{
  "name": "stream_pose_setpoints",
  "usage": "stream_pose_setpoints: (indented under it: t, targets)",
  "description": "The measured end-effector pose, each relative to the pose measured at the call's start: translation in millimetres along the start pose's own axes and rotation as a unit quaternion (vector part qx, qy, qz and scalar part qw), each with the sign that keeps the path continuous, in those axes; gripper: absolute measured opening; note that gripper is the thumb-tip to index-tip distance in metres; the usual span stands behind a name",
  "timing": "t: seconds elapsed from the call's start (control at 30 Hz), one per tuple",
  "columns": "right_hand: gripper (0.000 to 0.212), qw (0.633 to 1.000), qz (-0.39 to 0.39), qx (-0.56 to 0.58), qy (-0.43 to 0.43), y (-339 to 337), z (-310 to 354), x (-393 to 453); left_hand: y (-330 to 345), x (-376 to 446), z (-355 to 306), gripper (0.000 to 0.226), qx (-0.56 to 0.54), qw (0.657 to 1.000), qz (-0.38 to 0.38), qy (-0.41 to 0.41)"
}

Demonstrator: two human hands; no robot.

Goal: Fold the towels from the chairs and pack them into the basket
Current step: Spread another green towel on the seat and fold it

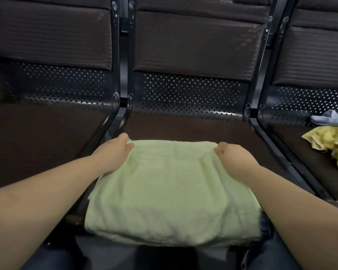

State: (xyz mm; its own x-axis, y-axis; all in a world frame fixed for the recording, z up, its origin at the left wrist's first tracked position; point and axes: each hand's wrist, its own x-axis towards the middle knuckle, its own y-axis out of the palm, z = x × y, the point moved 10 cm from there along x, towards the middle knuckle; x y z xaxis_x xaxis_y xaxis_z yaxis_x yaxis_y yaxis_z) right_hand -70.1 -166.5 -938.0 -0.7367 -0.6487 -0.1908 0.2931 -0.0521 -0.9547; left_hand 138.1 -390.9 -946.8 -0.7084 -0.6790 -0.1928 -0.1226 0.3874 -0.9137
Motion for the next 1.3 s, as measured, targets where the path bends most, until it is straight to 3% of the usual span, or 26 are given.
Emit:
stream_pose_setpoints:
  t: [0.2, 0.4, 0.53, 0.6, 0.73, 0.83, 1.0, 1.13, 1.3]
  targets:
    - [0.023, 1.0, -0.011, 0.014, 0.006, 2, 13, -22, 8, -20, -19, 0.028, -0.099, 0.994, 0.017, 0.035]
    - [0.03, 0.997, -0.011, 0.077, -0.025, -7, 12, -52, -21, -52, 0, 0.026, -0.194, 0.979, -0.055, -0.015]
    - [0.036, 0.994, 0.038, 0.1, -0.014, -15, 0, -76, -35, -78, 30, 0.029, -0.25, 0.964, -0.078, -0.053]
    - [0.038, 0.99, 0.105, 0.092, -0.009, -13, 0, -98, -30, -92, 39, 0.027, -0.283, 0.956, -0.048, -0.063]
    - [0.028, 0.95, 0.312, 0.004, 0.006, 16, -14, -149, 5, -132, 39, 0.024, -0.291, 0.95, 0.105, -0.04]
    - [0.026, 0.91, 0.388, 0.119, 0.083, 29, -37, -169, 28, -155, 46, 0.02, -0.324, 0.919, 0.218, -0.054]
    - [0.022, 0.91, 0.372, 0.137, 0.119, 26, -62, -169, 43, -171, 63, 0.018, -0.285, 0.9, 0.317, -0.093]
    - [0.023, 0.893, 0.374, 0.202, 0.146, 25, -65, -171, 35, -161, 65, 0.015, -0.238, 0.924, 0.287, -0.084]
    - [0.025, 0.919, 0.319, 0.187, 0.138, 12, -72, -160, 22, -148, 52, 0.02, -0.273, 0.922, 0.269, -0.058]
